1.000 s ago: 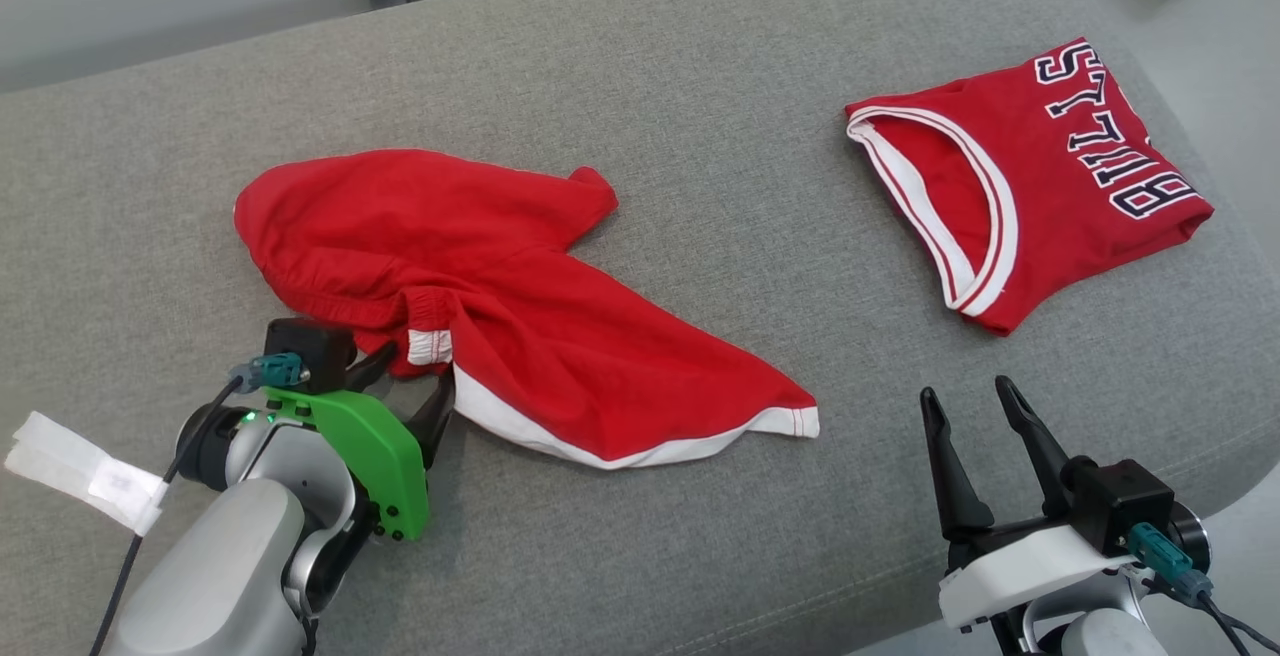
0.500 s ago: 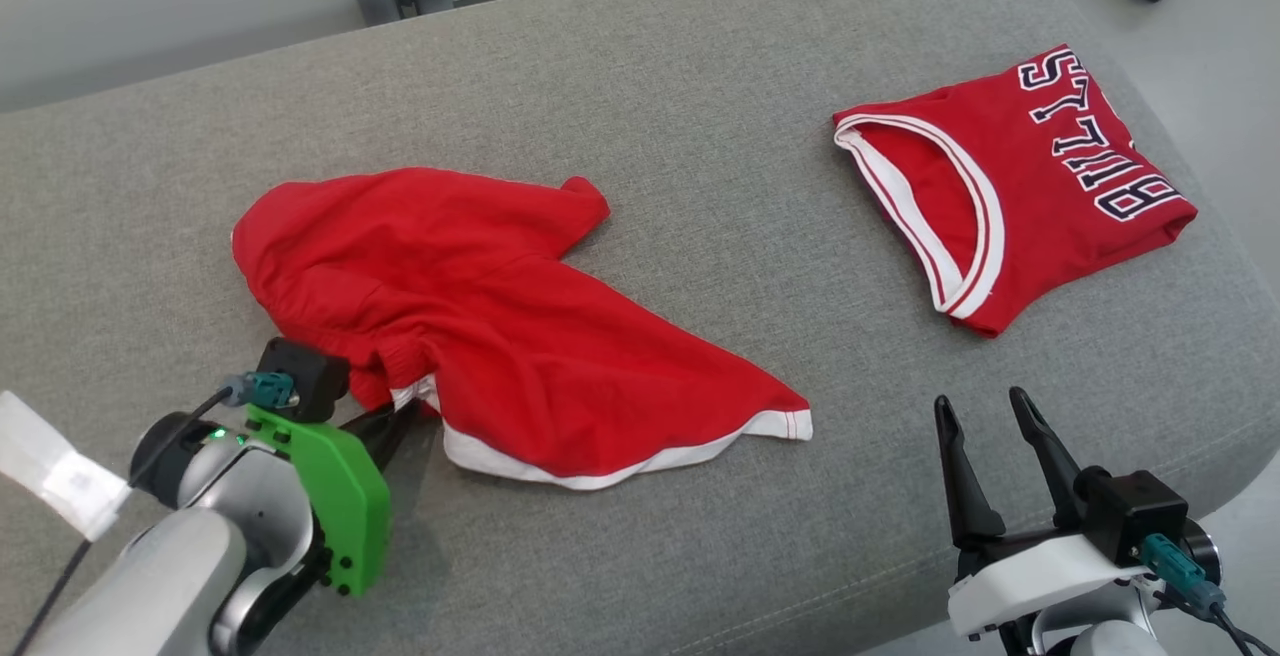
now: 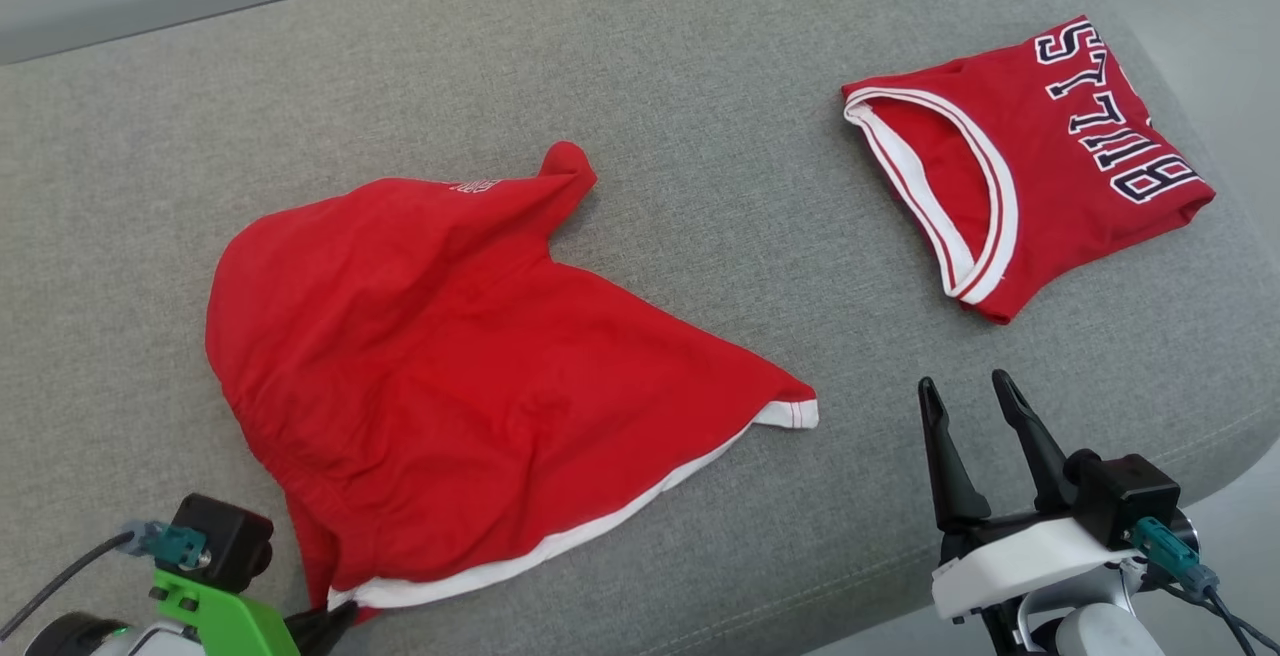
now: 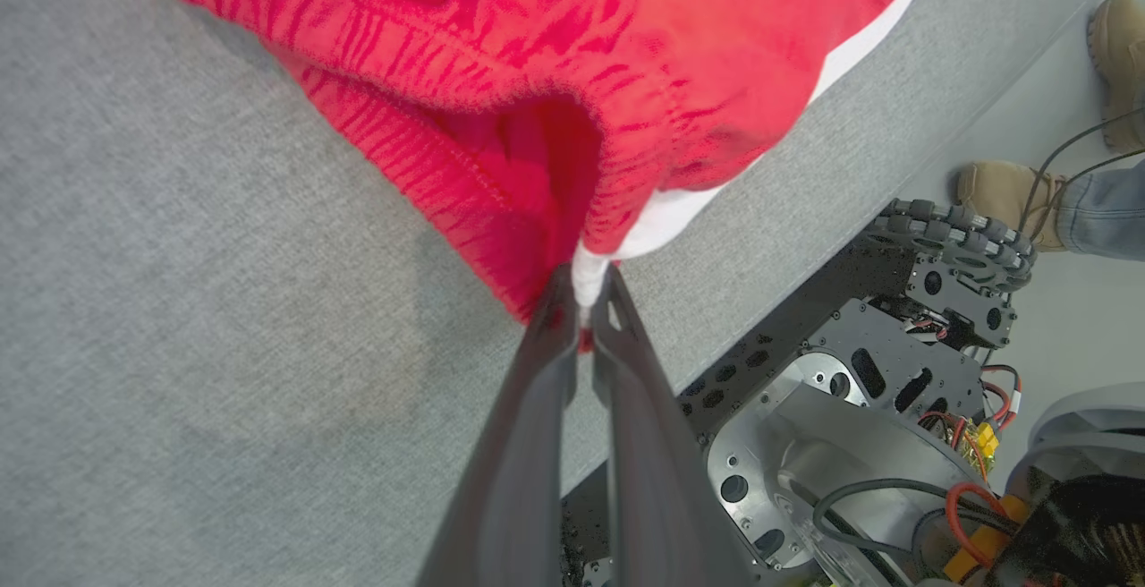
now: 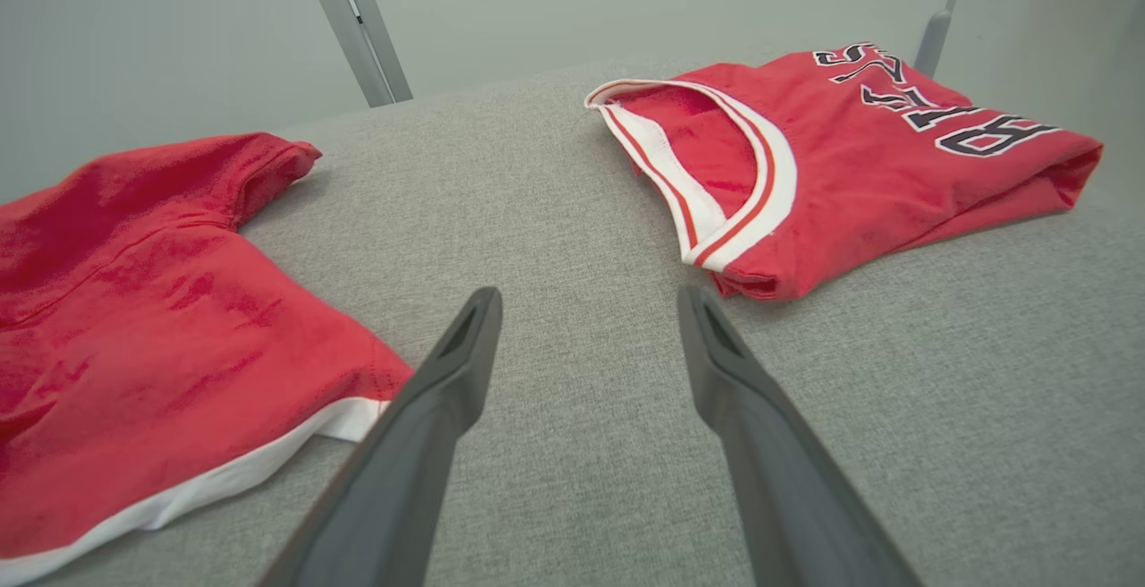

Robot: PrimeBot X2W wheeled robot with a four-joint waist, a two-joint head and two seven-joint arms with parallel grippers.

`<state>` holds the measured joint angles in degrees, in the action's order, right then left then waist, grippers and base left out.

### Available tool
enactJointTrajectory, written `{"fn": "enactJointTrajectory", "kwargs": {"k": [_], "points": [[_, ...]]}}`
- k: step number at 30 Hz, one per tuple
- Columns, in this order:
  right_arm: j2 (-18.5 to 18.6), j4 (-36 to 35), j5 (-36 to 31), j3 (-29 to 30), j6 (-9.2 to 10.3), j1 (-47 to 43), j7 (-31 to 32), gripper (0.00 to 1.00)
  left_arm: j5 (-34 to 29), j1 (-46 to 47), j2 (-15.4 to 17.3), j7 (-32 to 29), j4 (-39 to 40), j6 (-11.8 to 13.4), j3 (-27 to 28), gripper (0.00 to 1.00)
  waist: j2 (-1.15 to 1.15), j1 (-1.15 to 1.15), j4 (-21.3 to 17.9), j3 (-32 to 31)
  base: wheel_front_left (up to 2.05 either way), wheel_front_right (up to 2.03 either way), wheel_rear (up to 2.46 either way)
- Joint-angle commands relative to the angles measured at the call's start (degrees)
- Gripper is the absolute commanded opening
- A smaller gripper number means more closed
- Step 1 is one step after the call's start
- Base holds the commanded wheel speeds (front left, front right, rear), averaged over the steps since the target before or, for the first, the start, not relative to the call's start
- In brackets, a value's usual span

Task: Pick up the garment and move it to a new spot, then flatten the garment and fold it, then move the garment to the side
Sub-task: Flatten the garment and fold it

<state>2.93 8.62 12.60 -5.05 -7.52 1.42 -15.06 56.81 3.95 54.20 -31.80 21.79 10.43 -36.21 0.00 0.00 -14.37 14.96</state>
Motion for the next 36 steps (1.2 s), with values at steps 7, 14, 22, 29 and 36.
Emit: {"fn": "enactJointTrajectory", "kwargs": {"k": [7,14,22,29,36], "points": [[0.0,0.7,-1.1,0.4,0.07,0.7,-0.1,1.00,2.1,-3.7,-4.7,8.0,-9.4,-0.6,1.4,0.00,0.00,0.00,0.3,1.8,0.00,0.00,0.00],[0.0,0.8,-2.3,1.0,0.07,0.6,-0.1,1.00,1.6,-3.4,-7.6,10.5,-14.4,-2.0,0.4,0.61,0.00,0.00,1.2,0.9,0.00,0.00,0.00],[1.4,0.2,-2.9,1.7,0.07,-1.3,-0.1,1.00,0.9,-4.9,-10.6,16.4,-14.4,-1.5,1.9,1.00,0.00,0.00,3.6,-1.7,0.00,0.00,0.00],[3.6,-1.8,-3.2,3.4,0.07,-3.2,-0.1,1.00,0.6,-7.4,-13.7,22.6,-13.6,0.4,3.0,1.00,0.00,0.00,7.0,-5.2,0.00,0.00,0.00],[5.1,-4.7,-2.8,6.1,0.07,-5.0,-0.1,1.00,-1.1,-8.7,-17.7,31.4,-13.7,2.4,5.6,1.00,0.00,0.00,11.0,-7.9,0.00,0.00,0.00]]}}
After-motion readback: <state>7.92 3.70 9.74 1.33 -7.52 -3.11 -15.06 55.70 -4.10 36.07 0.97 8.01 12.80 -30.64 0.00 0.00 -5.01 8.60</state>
